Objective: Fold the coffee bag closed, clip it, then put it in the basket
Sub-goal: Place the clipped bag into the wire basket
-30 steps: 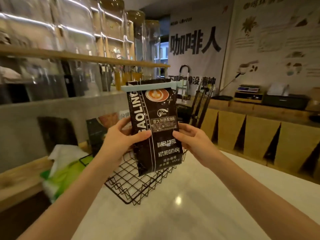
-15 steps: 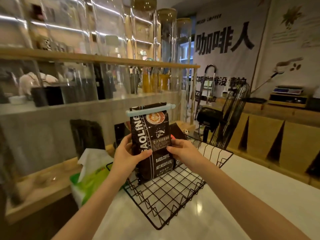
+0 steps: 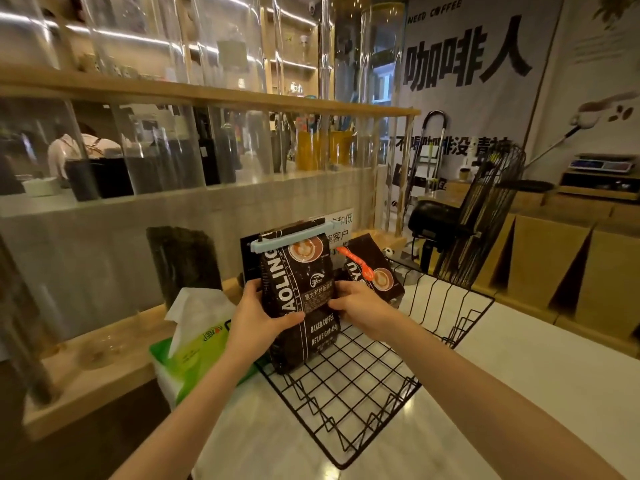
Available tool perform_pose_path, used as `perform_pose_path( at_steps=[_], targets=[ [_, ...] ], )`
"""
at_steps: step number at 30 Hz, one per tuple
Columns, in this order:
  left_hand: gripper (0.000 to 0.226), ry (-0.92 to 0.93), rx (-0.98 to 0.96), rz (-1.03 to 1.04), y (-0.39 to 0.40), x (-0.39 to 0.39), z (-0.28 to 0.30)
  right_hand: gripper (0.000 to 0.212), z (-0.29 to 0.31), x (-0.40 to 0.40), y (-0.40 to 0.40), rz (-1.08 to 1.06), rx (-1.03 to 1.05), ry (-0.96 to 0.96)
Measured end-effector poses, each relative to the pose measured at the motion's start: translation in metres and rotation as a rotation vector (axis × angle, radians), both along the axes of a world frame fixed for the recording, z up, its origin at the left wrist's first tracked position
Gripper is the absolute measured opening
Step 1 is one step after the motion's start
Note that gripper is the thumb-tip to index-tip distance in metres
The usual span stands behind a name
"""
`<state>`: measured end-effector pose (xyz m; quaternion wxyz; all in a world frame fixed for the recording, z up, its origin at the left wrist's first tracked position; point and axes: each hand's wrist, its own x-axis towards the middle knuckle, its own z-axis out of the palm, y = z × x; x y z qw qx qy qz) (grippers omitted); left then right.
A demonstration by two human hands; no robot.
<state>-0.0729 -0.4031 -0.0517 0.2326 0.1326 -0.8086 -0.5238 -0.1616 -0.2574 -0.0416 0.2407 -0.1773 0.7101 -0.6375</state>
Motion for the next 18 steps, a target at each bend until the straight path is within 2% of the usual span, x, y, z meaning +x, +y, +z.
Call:
perform_pose_path(
  at_steps=[6,10,15,18],
  targets=[
    [0.081,-0.098,-0.139,-0.014,-0.006,-0.007,0.000,0.039,0.001,-0.001,-0.004,0.013,0.073,0.012],
    [0.082,-0.092,-0.144,-0.028,-0.006,-0.006,-0.002,0.040,0.000,0.000,-0.005,0.006,0.103,0.025],
    [0.097,-0.119,-0.178,0.015,-0.005,-0.006,-0.004,0.044,0.002,0.005,-0.003,-0.007,0.118,0.043],
    [0.105,-0.048,-0.196,0.082,-0.002,-0.003,-0.006,0.046,0.014,0.017,0.002,-0.061,0.128,0.129]
  ],
)
